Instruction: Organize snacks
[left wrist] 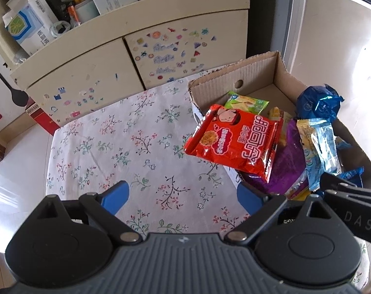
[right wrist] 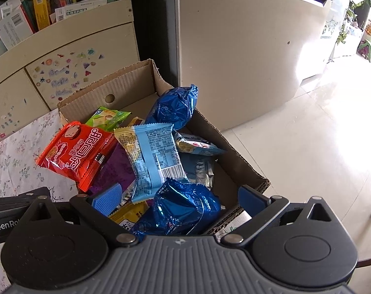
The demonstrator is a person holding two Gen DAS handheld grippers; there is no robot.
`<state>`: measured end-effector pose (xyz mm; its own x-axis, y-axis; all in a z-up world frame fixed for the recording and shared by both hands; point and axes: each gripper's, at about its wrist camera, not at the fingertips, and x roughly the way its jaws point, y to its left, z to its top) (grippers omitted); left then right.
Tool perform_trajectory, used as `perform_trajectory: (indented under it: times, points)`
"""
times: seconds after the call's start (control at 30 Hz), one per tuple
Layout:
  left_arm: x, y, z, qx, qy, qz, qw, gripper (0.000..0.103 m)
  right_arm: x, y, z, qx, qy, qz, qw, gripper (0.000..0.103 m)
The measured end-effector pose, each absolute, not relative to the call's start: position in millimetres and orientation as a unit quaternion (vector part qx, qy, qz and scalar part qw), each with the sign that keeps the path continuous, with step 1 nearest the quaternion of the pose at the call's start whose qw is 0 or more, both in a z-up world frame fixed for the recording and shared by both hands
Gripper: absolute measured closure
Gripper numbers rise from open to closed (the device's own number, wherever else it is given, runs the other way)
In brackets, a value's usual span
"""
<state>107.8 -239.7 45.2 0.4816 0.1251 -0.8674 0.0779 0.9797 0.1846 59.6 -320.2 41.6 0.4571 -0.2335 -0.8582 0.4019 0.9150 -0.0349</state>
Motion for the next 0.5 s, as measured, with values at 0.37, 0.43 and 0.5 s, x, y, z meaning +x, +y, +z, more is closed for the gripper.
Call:
perform_trajectory:
  times: [0.37,0.43,0.5]
  points:
    - [106.6,-234.3,44.5,0.094,0.509,0.014,0.856,0.008,60.4,-317.1,41.1,0.083,0.486,-0.182,0.851,0.0]
    - [105.7,-233.0,44.5,0.092,0.508,0.013,0.856,0.008,60.1,-316.7,41.0,0.084,0.486,-0.18,0.851,0.0]
    - [104.0,-231.5,44.8,0.093,0.506,0.012,0.857,0.008,59.5,-315.6,40.9,0.084,0.486,-0.178,0.852,0.0]
